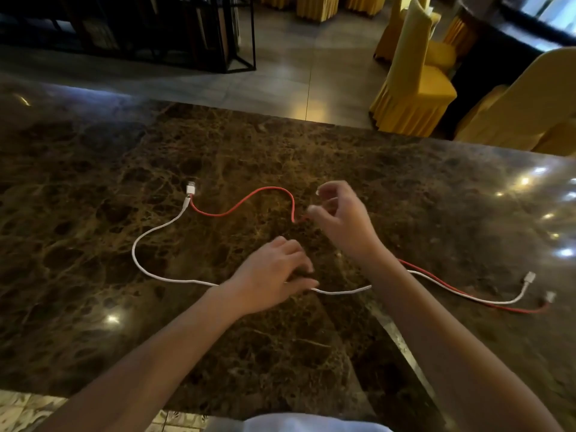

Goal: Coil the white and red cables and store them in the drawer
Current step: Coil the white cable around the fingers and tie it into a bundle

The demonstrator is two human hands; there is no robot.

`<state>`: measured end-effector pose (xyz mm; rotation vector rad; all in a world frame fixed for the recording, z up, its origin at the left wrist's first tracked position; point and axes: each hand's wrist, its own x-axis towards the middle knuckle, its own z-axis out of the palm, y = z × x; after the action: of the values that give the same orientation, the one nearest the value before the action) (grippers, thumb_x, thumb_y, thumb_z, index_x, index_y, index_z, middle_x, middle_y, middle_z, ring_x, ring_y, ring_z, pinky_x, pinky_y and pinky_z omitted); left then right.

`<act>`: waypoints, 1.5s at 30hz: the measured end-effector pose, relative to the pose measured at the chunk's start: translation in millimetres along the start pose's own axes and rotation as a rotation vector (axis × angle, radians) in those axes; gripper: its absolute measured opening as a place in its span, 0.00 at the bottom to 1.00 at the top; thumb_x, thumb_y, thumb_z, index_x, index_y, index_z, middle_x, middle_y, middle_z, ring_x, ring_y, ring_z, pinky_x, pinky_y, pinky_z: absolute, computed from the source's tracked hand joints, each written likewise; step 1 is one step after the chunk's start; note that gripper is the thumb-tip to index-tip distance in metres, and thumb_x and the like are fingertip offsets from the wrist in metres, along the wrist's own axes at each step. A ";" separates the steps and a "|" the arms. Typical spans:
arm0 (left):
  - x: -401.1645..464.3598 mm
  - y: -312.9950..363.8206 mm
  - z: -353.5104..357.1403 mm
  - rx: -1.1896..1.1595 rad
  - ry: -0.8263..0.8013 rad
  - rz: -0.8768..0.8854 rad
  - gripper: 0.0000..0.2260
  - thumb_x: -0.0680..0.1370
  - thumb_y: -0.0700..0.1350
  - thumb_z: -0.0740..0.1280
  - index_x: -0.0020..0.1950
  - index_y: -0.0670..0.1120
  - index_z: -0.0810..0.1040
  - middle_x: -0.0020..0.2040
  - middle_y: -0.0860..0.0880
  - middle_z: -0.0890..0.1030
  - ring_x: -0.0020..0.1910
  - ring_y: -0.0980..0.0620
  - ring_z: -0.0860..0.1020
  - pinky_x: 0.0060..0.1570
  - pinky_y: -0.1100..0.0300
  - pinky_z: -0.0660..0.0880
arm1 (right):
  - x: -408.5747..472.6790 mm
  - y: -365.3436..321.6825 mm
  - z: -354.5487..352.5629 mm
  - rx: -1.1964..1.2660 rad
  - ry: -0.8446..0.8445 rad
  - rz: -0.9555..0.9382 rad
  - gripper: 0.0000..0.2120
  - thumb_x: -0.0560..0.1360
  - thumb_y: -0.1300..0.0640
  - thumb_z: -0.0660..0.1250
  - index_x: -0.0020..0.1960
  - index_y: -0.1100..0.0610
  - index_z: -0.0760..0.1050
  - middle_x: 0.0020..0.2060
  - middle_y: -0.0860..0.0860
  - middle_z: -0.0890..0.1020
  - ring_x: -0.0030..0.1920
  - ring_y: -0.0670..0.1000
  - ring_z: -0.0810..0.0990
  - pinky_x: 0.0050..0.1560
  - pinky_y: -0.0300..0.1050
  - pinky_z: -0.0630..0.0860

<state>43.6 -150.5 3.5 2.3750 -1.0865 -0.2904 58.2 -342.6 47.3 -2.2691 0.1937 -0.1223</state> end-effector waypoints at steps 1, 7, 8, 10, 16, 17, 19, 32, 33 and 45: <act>6.6 8.2 7.1 0.049 -0.036 0.025 0.20 0.81 0.63 0.65 0.65 0.53 0.81 0.62 0.52 0.78 0.62 0.51 0.74 0.65 0.55 0.73 | -3.6 5.3 1.7 -0.005 -0.089 0.014 0.26 0.77 0.44 0.72 0.71 0.53 0.73 0.65 0.49 0.79 0.62 0.47 0.80 0.58 0.46 0.81; 24.9 27.7 51.1 0.056 0.053 0.100 0.09 0.82 0.53 0.69 0.57 0.50 0.83 0.56 0.50 0.79 0.56 0.50 0.75 0.61 0.48 0.76 | -20.7 51.6 -56.2 -0.206 -0.172 0.052 0.24 0.78 0.49 0.72 0.72 0.53 0.75 0.70 0.51 0.76 0.69 0.50 0.75 0.70 0.51 0.74; 24.9 25.1 51.9 0.016 0.074 0.107 0.07 0.82 0.51 0.69 0.55 0.50 0.83 0.54 0.51 0.79 0.53 0.52 0.74 0.59 0.50 0.76 | -24.1 63.7 -70.9 -0.269 -0.248 0.069 0.23 0.78 0.50 0.73 0.71 0.53 0.76 0.69 0.50 0.77 0.69 0.50 0.75 0.70 0.49 0.73; 23.8 19.5 46.7 -0.123 0.092 0.081 0.05 0.82 0.49 0.70 0.55 0.50 0.83 0.52 0.54 0.79 0.52 0.56 0.74 0.58 0.56 0.76 | -32.1 85.2 -94.1 -0.370 -0.391 0.108 0.19 0.77 0.51 0.75 0.67 0.51 0.79 0.67 0.48 0.77 0.68 0.48 0.75 0.66 0.42 0.69; 12.2 4.8 26.0 -0.422 0.153 -0.036 0.03 0.83 0.43 0.69 0.54 0.50 0.82 0.43 0.55 0.82 0.44 0.57 0.82 0.48 0.65 0.78 | -35.1 103.5 -102.8 -0.391 -0.321 0.069 0.02 0.75 0.49 0.77 0.46 0.43 0.85 0.52 0.44 0.82 0.51 0.46 0.82 0.54 0.46 0.77; 9.0 3.6 26.0 -0.456 0.146 -0.058 0.04 0.84 0.43 0.68 0.55 0.50 0.82 0.42 0.55 0.83 0.43 0.57 0.83 0.47 0.66 0.78 | -31.7 100.9 -99.4 -0.360 -0.320 0.078 0.05 0.75 0.49 0.77 0.48 0.41 0.83 0.49 0.42 0.82 0.50 0.44 0.82 0.52 0.45 0.77; 2.4 2.1 28.5 -0.505 0.141 -0.076 0.05 0.84 0.42 0.68 0.56 0.49 0.83 0.41 0.54 0.83 0.42 0.56 0.83 0.46 0.67 0.78 | -24.9 94.5 -90.6 -0.351 -0.352 0.117 0.13 0.74 0.48 0.78 0.53 0.38 0.77 0.45 0.42 0.82 0.47 0.44 0.82 0.47 0.43 0.76; -16.4 -8.8 14.1 -0.737 0.159 -0.253 0.08 0.86 0.44 0.62 0.56 0.52 0.81 0.36 0.48 0.83 0.32 0.52 0.79 0.37 0.61 0.78 | 5.8 71.0 -89.0 -0.402 0.501 0.001 0.07 0.76 0.54 0.71 0.53 0.51 0.82 0.44 0.54 0.88 0.45 0.59 0.86 0.46 0.54 0.81; -17.5 -8.6 13.5 -0.757 0.159 -0.257 0.08 0.86 0.44 0.62 0.56 0.51 0.81 0.35 0.48 0.83 0.30 0.52 0.77 0.35 0.61 0.76 | 9.1 73.2 -95.4 -0.406 0.562 0.024 0.08 0.76 0.54 0.70 0.54 0.52 0.82 0.45 0.55 0.88 0.46 0.60 0.86 0.46 0.55 0.81; -26.8 -5.5 4.2 -0.773 0.198 -0.306 0.08 0.86 0.45 0.63 0.56 0.48 0.83 0.34 0.46 0.82 0.26 0.55 0.74 0.28 0.61 0.72 | -5.9 71.5 -82.2 -0.471 0.287 0.248 0.25 0.78 0.54 0.66 0.73 0.58 0.71 0.63 0.60 0.80 0.63 0.63 0.79 0.62 0.58 0.75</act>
<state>27.9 -128.7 -3.5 1.7991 -0.3961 -0.4689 32.8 -448.7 45.9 -2.6608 0.7166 -0.2973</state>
